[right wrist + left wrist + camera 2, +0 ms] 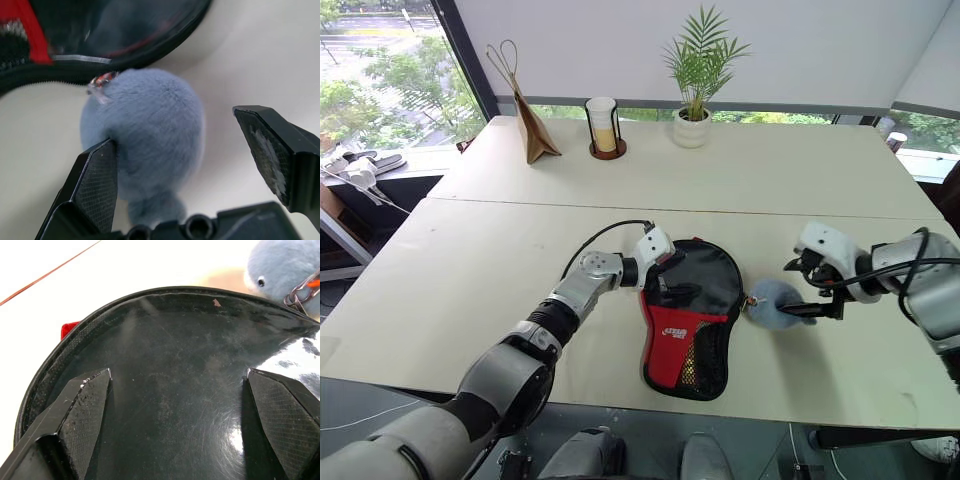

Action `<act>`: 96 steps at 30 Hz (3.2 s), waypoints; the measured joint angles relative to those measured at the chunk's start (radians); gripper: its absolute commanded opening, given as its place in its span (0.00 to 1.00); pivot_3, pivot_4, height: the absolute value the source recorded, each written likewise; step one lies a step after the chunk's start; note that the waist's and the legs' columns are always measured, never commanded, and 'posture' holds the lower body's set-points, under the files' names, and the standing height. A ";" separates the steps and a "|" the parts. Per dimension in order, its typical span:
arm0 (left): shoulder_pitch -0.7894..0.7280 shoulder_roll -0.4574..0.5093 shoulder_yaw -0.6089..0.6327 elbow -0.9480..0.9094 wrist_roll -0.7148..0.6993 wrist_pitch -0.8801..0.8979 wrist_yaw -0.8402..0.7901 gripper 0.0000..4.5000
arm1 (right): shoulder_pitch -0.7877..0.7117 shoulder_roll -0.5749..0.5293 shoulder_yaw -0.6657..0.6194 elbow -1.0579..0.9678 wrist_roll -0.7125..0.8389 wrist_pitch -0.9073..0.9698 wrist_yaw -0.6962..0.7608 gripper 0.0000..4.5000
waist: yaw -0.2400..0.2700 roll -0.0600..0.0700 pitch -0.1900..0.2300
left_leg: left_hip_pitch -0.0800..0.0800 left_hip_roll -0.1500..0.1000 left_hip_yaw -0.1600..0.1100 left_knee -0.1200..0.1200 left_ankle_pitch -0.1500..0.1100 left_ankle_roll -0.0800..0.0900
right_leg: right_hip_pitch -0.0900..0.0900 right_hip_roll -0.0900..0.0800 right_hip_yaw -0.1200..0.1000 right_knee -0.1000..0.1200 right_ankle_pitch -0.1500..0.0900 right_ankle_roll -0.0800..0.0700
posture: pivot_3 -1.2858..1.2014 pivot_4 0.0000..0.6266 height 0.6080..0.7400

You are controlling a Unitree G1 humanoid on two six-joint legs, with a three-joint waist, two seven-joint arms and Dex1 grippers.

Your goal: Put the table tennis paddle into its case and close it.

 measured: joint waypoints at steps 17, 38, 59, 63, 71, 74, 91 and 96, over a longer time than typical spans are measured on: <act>0.005 -0.002 0.001 -0.004 0.000 -0.001 0.005 1.00 | -0.006 0.020 0.016 -0.073 0.016 0.220 0.050 0.00 | 0.001 0.000 0.000 | 0.000 0.000 0.000 -0.001 0.000 0.000 | 0.000 0.000 0.001 0.000 0.000 0.000 | 0.52 0.24 1.00; 0.002 -0.023 -0.031 0.004 0.007 -0.014 0.027 1.00 | 0.483 -0.143 -0.286 -0.502 0.185 0.388 0.071 0.00 | 0.029 -0.001 0.001 | -0.001 0.000 -0.001 -0.002 -0.001 0.000 | 0.000 -0.001 -0.002 -0.007 0.000 0.000 | 0.52 0.24 1.00; 0.000 -0.027 -0.038 0.006 0.006 -0.014 0.057 1.00 | 0.835 -0.165 -0.469 -0.719 0.130 0.235 0.139 0.00 | 0.029 -0.003 0.002 | 0.000 0.000 -0.002 -0.002 -0.001 0.001 | 0.002 -0.001 -0.004 -0.012 0.001 0.002 | 0.52 0.24 1.00; 0.000 -0.027 -0.038 0.007 0.006 -0.014 0.059 1.00 | 0.885 -0.164 -0.491 -0.727 0.097 0.182 0.160 0.00 | 0.029 -0.003 0.002 | 0.000 0.000 -0.002 -0.002 -0.001 0.001 | 0.003 -0.001 -0.004 -0.012 0.001 0.002 | 0.52 0.24 1.00; -0.004 -0.028 -0.039 0.009 0.006 -0.014 0.060 1.00 | 0.949 -0.152 -0.540 -0.727 0.035 0.084 0.190 0.00 | 0.030 -0.003 0.002 | 0.000 0.000 -0.002 -0.002 -0.001 0.001 | 0.003 -0.001 -0.004 -0.012 0.001 0.002 | 0.52 0.24 1.00; -0.005 -0.030 -0.039 0.009 0.006 -0.014 0.061 1.00 | 0.973 -0.142 -0.565 -0.714 0.003 0.039 0.199 0.00 | 0.031 -0.003 0.002 | 0.000 0.000 -0.002 -0.002 -0.001 0.001 | 0.003 -0.001 -0.004 -0.013 0.001 0.002 | 0.52 0.24 1.00; -0.013 -0.026 -0.038 0.019 0.006 -0.014 0.064 1.00 | 0.762 -0.126 -0.486 -0.632 0.047 0.134 0.158 0.61 | 0.028 -0.003 0.002 | 0.000 0.000 -0.002 -0.002 -0.001 0.001 | 0.003 -0.002 -0.003 -0.013 0.001 0.003 | 0.52 0.24 1.00; -0.011 -0.023 -0.034 0.018 0.001 -0.016 0.064 1.00 | 0.649 -0.138 -0.461 -0.576 0.047 0.139 0.132 0.94 | 0.026 -0.003 0.002 | 0.000 0.000 -0.002 -0.002 -0.001 0.001 | 0.003 -0.001 -0.003 -0.013 0.001 0.003 | 0.52 0.24 1.00</act>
